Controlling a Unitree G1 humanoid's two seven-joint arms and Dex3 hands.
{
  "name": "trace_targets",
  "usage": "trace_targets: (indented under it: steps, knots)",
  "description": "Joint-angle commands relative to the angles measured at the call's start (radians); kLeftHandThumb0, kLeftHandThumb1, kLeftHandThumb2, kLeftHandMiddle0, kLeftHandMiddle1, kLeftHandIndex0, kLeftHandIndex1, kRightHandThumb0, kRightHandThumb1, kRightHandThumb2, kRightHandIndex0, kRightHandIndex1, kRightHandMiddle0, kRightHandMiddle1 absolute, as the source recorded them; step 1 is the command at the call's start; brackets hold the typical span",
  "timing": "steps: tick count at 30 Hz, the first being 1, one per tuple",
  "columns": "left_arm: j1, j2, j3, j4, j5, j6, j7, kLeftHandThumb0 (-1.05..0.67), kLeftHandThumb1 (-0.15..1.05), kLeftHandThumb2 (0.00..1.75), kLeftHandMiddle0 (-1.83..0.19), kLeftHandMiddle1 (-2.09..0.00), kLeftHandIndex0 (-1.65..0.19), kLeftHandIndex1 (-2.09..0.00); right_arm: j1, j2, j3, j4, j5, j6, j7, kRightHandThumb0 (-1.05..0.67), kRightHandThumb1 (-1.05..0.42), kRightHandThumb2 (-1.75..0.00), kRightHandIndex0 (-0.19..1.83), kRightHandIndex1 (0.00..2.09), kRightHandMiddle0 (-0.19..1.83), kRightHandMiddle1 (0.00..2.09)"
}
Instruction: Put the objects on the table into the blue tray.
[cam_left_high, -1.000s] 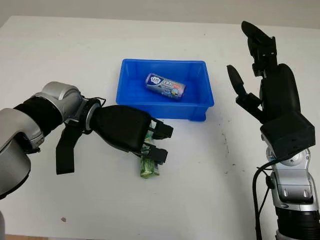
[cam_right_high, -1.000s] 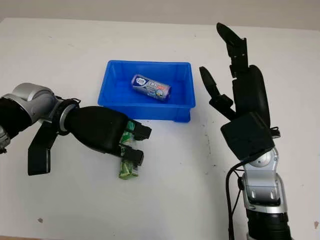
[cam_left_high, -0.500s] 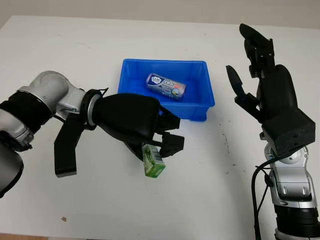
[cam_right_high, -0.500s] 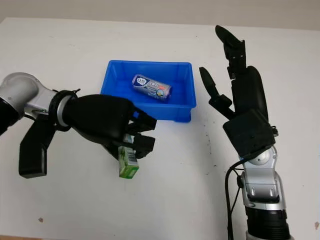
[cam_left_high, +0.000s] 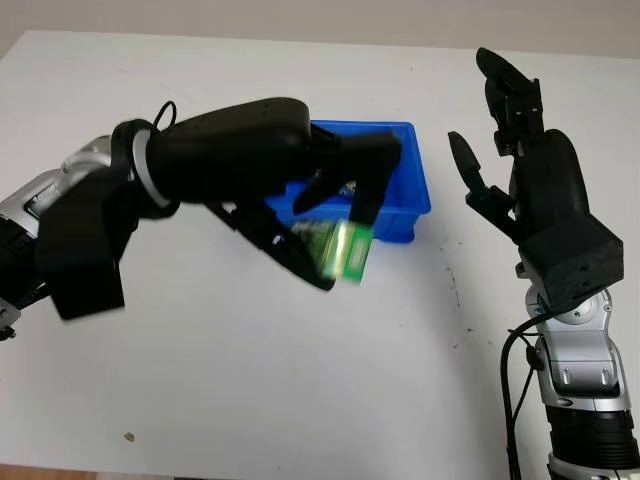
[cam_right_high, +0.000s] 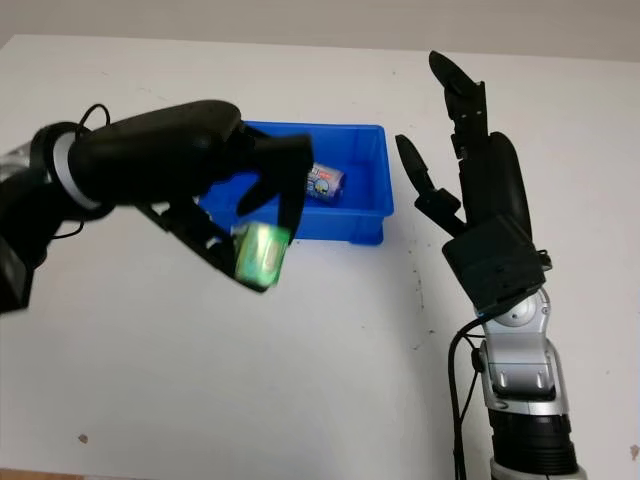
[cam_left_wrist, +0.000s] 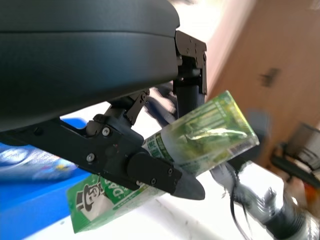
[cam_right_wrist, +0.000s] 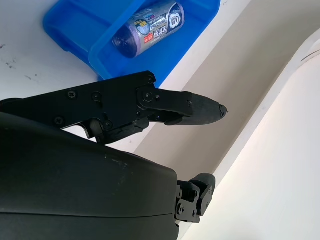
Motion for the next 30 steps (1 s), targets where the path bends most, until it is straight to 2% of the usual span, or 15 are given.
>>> trace_targets:
  steps: [1, 2, 4, 8, 12, 16, 19, 20, 21, 22, 23, 24, 25, 27, 30]
  knots:
    - [-0.046, -0.045, 0.11, 0.032, 0.012, 0.108, -0.053, -0.43, 1.05, 0.24, -0.42, -1.9, -0.21, -1.52, -0.008, -0.004, -0.003, 0.007, 0.0, -0.017, 0.001, -0.52, -1.05, -0.46, 0.08, 0.06, -0.19, 0.59]
    - [-0.063, -0.104, 0.157, 0.113, 0.049, 0.14, -0.029, -0.42, 1.05, 0.25, -0.44, -1.77, -0.23, -1.47, -0.009, -0.003, -0.002, 0.008, 0.001, -0.018, 0.001, -0.52, -1.05, -0.46, 0.08, 0.06, -0.19, 0.59]
    - [-0.091, -0.214, 0.228, 0.267, 0.126, 0.156, 0.013, -0.41, 1.05, 0.21, -0.54, -1.63, -0.3, -1.48, -0.008, 0.0, -0.002, 0.007, 0.005, -0.018, 0.003, -0.53, -1.05, -0.46, 0.07, 0.05, -0.19, 0.57]
    - [-0.163, -0.357, 0.308, 0.504, 0.301, 0.165, 0.094, -0.45, 1.05, 0.2, -0.64, -1.64, -0.39, -1.53, -0.007, 0.002, -0.001, 0.006, 0.0, -0.022, -0.002, -0.53, -1.05, -0.46, 0.07, 0.05, -0.19, 0.59]
    - [-0.221, -0.454, 0.338, 0.67, 0.462, 0.156, 0.189, -0.46, 1.05, 0.21, -0.63, -1.74, -0.4, -1.65, -0.007, 0.008, -0.001, 0.011, 0.005, -0.027, -0.004, -0.53, -1.05, -0.46, 0.07, 0.06, -0.19, 0.61]
    - [-0.253, -0.522, 0.349, 0.815, 0.574, 0.085, 0.243, -0.41, 1.05, 0.25, -0.56, -1.8, -0.33, -1.71, 0.003, 0.013, -0.004, 0.003, 0.007, -0.024, -0.009, -0.52, -1.05, -0.46, 0.07, 0.06, -0.19, 0.62]
    - [-0.256, -0.556, 0.349, 0.879, 0.629, 0.068, 0.231, -0.38, 1.05, 0.3, -0.43, -1.77, -0.22, -1.68, 0.013, 0.013, -0.002, -0.006, -0.005, -0.022, -0.014, -0.51, -1.05, -0.46, 0.08, 0.06, -0.19, 0.62]
    - [-0.255, -0.563, 0.343, 0.891, 0.646, 0.064, 0.202, -0.37, 1.05, 0.35, -0.31, -1.48, -0.07, -1.45, 0.015, 0.015, -0.001, -0.008, -0.006, -0.02, -0.015, -0.51, -1.05, -0.46, 0.09, 0.06, -0.19, 0.61]
    - [-0.254, -0.567, 0.332, 0.895, 0.668, 0.068, 0.169, -0.38, 1.05, 0.37, -0.25, -1.26, 0.0, -1.25, 0.016, 0.017, 0.0, -0.01, -0.004, -0.018, -0.014, -0.52, -1.05, -0.45, 0.09, 0.06, -0.19, 0.6]
    - [-0.254, -0.569, 0.329, 0.898, 0.685, 0.07, 0.146, -0.4, 1.05, 0.39, -0.23, -1.04, 0.01, -1.02, 0.017, 0.019, 0.001, -0.012, -0.002, -0.016, -0.013, -0.52, -1.05, -0.45, 0.08, 0.06, -0.19, 0.59]
    - [-0.254, -0.57, 0.322, 0.894, 0.7, 0.085, 0.103, -0.41, 1.05, 0.39, -0.23, -0.92, 0.01, -0.89, 0.019, 0.022, 0.001, -0.016, 0.001, -0.011, -0.013, -0.52, -1.05, -0.45, 0.08, 0.06, -0.19, 0.58]
    - [-0.254, -0.571, 0.32, 0.89, 0.711, 0.095, 0.073, -0.48, 1.05, 0.37, -0.2, -0.54, 0.02, -0.63, 0.021, 0.024, 0.0, -0.019, 0.001, -0.007, -0.014, -0.53, -1.05, -0.45, 0.08, 0.06, -0.19, 0.57]
    - [-0.252, -0.571, 0.318, 0.885, 0.721, 0.102, 0.047, -0.51, 1.05, 0.36, -0.23, -0.34, -0.01, -0.47, 0.023, 0.025, -0.001, -0.022, 0.002, -0.005, -0.014, -0.53, -1.05, -0.45, 0.08, 0.06, -0.19, 0.57]
    - [-0.248, -0.569, 0.316, 0.871, 0.74, 0.112, 0.0, -0.6, 1.05, 0.34, -0.15, -0.11, 0.0, -0.27, 0.027, 0.023, -0.003, -0.023, -0.006, -0.007, -0.016, -0.52, -1.05, -0.45, 0.07, 0.06, -0.19, 0.57]
    - [-0.247, -0.561, 0.327, 0.853, 0.756, 0.116, -0.031, -0.68, 1.05, 0.36, -0.05, -0.04, 0.03, -0.16, 0.029, 0.022, -0.003, -0.026, -0.01, 0.005, -0.015, -0.52, -1.05, -0.45, 0.07, 0.05, -0.19, 0.55]
